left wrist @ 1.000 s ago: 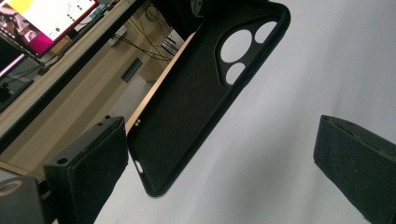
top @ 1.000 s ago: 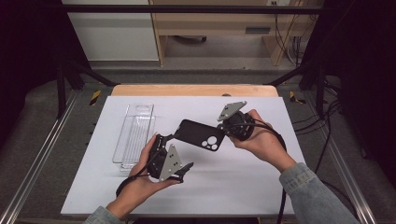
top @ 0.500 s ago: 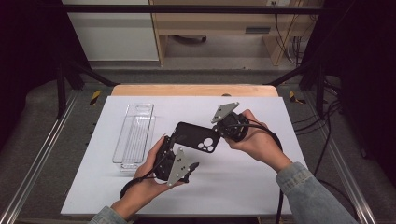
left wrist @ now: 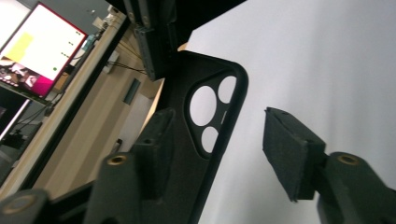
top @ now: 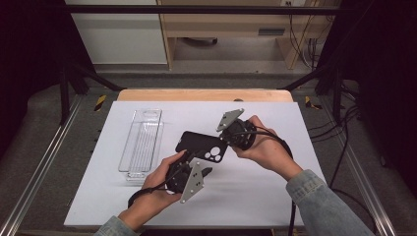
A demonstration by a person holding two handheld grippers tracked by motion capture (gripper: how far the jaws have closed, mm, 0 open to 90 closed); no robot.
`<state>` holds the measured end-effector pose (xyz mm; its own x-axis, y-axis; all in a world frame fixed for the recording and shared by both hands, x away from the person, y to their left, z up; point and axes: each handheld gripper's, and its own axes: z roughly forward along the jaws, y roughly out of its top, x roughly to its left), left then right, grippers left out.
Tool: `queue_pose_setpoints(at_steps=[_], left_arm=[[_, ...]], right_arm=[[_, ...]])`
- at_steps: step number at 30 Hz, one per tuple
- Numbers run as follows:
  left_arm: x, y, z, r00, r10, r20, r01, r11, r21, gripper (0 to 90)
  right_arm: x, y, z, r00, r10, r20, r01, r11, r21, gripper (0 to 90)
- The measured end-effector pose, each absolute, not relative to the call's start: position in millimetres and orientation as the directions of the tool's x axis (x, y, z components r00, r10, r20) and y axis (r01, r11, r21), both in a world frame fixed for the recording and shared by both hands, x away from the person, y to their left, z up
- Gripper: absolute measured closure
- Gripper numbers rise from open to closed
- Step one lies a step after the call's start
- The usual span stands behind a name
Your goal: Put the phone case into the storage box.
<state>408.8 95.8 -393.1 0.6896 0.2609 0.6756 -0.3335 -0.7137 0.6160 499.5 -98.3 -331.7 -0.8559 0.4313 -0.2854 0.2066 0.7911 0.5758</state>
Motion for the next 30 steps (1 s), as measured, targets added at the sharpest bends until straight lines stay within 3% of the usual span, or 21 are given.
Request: queue_pose_setpoints(at_steps=[3, 16, 17, 30], left_arm=[[408.4, 94.8, -393.6, 0.701, 0.240, 0.672, -0.341, -0.715, 0.611, 52.2], [413.3, 94.9, -392.7, 0.736, 0.134, 0.664, -0.358, -0.754, 0.550, 69.3], [414.4, 96.8, -388.1, 0.718, 0.087, 0.690, -0.369, -0.793, 0.484, 69.3], [418.3, 90.6, -389.8, 0.718, 0.058, 0.694, -0.380, -0.803, 0.460, 74.2]], right_arm=[[499.9, -96.4, -332.6, -0.859, 0.422, -0.292, 0.196, 0.796, 0.572, 89.8], [499.2, -93.0, -335.2, -0.863, 0.412, -0.293, 0.193, 0.804, 0.562, 89.8], [499.2, -93.0, -335.2, -0.863, 0.412, -0.293, 0.193, 0.804, 0.562, 89.8], [498.1, -88.8, -334.9, -0.868, 0.403, -0.290, 0.184, 0.803, 0.566, 89.8]])
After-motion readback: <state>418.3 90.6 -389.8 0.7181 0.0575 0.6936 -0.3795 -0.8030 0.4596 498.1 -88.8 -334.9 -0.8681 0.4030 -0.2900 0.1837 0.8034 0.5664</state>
